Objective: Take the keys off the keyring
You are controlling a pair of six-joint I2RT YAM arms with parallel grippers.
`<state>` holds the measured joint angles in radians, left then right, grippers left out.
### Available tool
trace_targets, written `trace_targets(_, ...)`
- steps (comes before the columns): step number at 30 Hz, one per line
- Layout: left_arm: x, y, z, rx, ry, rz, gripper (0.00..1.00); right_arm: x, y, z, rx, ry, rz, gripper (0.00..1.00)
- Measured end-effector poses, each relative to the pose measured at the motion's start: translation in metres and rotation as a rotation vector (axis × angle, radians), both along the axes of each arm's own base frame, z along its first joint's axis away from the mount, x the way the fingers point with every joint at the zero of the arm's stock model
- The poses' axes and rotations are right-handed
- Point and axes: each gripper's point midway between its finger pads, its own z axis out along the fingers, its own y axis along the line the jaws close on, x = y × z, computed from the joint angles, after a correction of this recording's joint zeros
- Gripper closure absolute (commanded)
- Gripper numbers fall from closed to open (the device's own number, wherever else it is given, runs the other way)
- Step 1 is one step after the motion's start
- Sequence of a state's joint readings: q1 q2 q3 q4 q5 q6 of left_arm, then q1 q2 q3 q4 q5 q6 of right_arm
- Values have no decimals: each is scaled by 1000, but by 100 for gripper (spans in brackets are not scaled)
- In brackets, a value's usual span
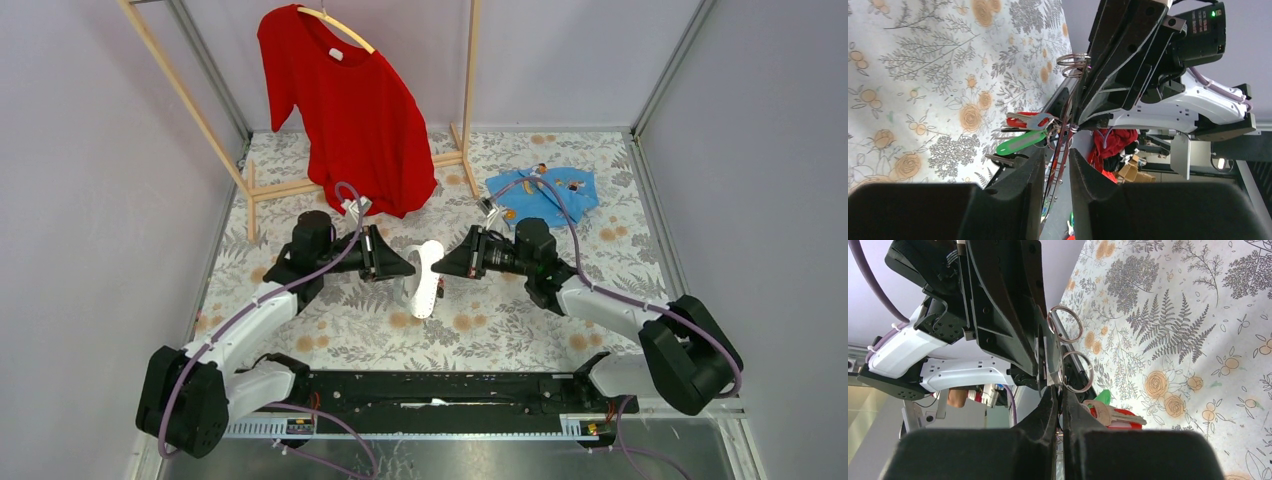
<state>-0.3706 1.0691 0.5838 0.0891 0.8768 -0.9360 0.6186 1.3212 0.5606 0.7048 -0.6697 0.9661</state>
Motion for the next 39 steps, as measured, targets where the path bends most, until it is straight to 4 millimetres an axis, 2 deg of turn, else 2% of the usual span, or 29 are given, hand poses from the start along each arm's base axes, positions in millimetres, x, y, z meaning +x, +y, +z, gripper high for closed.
trace_targets(3, -5, -5, 6, -17, -4, -26, 66, -2, -2, 4, -10, -8, 2, 100)
trace_targets(6, -10, -11, 10, -26, -6, -53, 69, -4, -5, 6, -19, -11, 0, 100)
trace_targets(9, -12, -14, 11, -27, -4, -66, 83, -5, -8, 9, -24, -16, -4, 100)
trace_targets(11, -11, -15, 9, -25, 4, -67, 100, -7, -9, 11, -28, -20, -8, 100)
trace_targets(12, -11, -15, 8, -24, 14, -66, 100, -7, -10, 11, -32, -22, -13, 100)
trace_targets(13, -11, -16, 9, -27, 9, -76, 100, -6, -12, 10, -41, -18, -24, 95)
trace_targets(14, -12, -18, 11, -32, 4, -87, 100, -7, -14, 8, -53, -6, -28, 87)
trace_targets(17, -13, -21, 16, -38, 4, -102, 100, -7, -18, 10, -77, -22, -46, 48)
trace_targets(18, -12, -22, 18, -43, 13, -106, 100, -7, -20, 10, -89, -34, -55, 29)
trace_targets(19, -11, -23, 21, -47, 20, -106, 100, -6, -23, 11, -105, -56, -66, 4)
trace_targets(20, -10, -24, 22, -51, 31, -105, 100, -6, -26, 13, -122, -80, -78, 1)
trace_targets(23, -11, -26, 22, -65, 89, -111, 100, -2, -38, 23, -162, -162, -132, 0)
trace_targets(28, -13, -29, 32, -87, 156, -132, 100, 1, -68, 66, -197, -358, -276, 0)
trace_targets(33, -11, -33, 68, -144, 124, -164, 100, -8, -91, 100, -176, -505, -356, 6)
trace_targets(39, -11, -36, 103, -207, 93, -194, 100, -28, -94, 114, -179, -568, -282, 25)
